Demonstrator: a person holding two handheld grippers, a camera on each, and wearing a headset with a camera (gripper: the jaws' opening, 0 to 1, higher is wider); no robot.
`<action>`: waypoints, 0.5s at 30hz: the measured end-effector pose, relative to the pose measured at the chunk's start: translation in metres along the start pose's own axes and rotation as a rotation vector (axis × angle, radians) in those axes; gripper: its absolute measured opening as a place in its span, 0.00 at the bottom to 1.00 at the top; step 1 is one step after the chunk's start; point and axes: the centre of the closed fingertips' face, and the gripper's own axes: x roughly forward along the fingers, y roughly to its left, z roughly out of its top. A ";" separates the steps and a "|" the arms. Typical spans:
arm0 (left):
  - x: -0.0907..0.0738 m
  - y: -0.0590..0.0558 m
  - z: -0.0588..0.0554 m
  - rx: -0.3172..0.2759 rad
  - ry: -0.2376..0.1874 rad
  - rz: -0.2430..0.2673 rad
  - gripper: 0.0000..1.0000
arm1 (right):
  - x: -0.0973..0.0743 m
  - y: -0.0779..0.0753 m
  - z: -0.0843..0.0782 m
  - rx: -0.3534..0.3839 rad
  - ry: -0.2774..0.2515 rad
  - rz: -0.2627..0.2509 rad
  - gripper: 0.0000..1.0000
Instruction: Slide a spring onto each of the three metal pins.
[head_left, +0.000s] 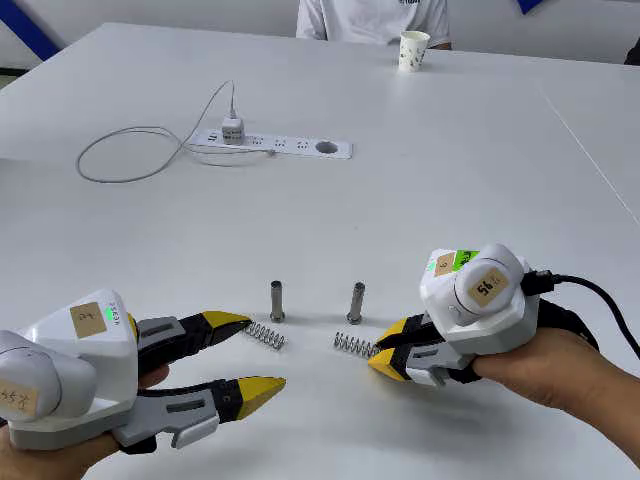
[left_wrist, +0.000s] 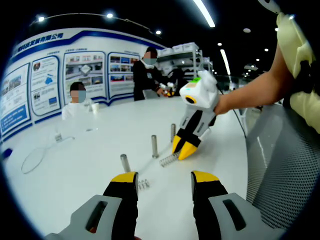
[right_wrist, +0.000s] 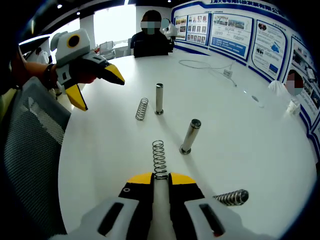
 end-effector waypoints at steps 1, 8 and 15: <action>0.000 0.000 0.000 0.000 0.000 -0.001 0.43 | 0.000 0.000 0.001 -0.001 -0.004 0.001 0.13; 0.004 -0.004 0.000 0.009 0.008 -0.017 0.43 | -0.002 0.000 0.001 0.002 -0.005 -0.001 0.12; 0.009 -0.008 -0.001 0.023 0.020 -0.040 0.43 | -0.013 0.004 0.006 -0.016 -0.012 -0.001 0.12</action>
